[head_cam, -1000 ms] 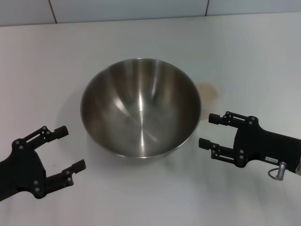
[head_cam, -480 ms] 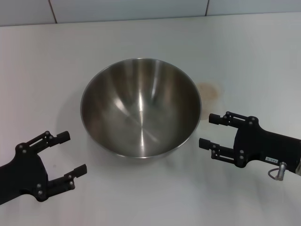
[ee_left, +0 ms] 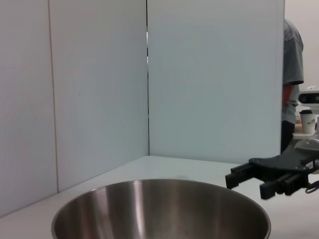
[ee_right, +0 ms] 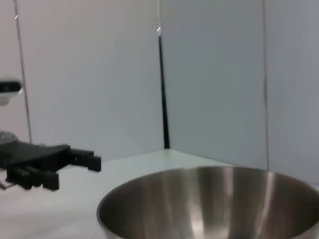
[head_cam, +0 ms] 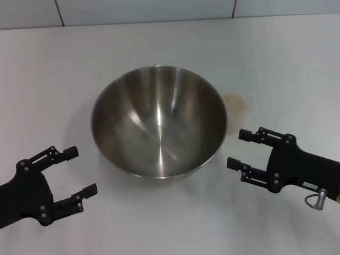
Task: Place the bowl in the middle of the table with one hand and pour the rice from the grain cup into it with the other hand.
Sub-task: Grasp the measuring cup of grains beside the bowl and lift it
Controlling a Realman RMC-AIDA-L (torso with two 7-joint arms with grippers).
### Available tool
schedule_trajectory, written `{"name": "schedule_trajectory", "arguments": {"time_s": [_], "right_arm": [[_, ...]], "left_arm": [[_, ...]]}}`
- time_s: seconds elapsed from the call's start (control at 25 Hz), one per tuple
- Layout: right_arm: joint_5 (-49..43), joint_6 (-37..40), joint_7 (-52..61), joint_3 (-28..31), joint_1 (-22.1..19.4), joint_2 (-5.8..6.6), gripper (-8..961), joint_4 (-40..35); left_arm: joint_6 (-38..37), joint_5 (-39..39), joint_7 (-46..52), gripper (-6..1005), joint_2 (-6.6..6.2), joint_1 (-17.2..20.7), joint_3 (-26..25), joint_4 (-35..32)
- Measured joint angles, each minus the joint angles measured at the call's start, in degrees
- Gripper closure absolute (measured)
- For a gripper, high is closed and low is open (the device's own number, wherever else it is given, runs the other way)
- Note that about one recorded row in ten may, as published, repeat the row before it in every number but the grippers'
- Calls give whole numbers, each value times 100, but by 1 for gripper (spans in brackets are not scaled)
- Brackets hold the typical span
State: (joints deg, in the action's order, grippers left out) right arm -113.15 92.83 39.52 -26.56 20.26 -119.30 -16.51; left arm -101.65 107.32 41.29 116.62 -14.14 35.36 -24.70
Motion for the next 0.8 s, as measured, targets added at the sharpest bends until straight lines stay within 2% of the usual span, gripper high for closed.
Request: {"name": "schedule_trajectory", "arguments": {"time_s": [0.08,0.12,0.16,0.44,0.52,0.8], "right_arm": [[6,85,-120,205,-49,-4,267,99],[8,170,-385,547,-109,-5,267,295],[8,170,-385,547,-109,-5,267,295],[13,220,-1395,1791,-393,-8,266,1143],[14,198,-1778,2384,-569,-14,266,1530],[14,-171,-2618,3192,-793,-22,267,2235]], "left_arm": [[-1,0,4,186,-5,-1,-3,0],[-1,0,6,186,-7,-1,-3,0],[-2,0,7,186,-8,-2,-4,0],[-8,0,10,186,-51,-10,-3,-1],[-10,-1,10,186,-64,-10,-3,0],[-12,0,17,186,-80,-20,3,0]]}}
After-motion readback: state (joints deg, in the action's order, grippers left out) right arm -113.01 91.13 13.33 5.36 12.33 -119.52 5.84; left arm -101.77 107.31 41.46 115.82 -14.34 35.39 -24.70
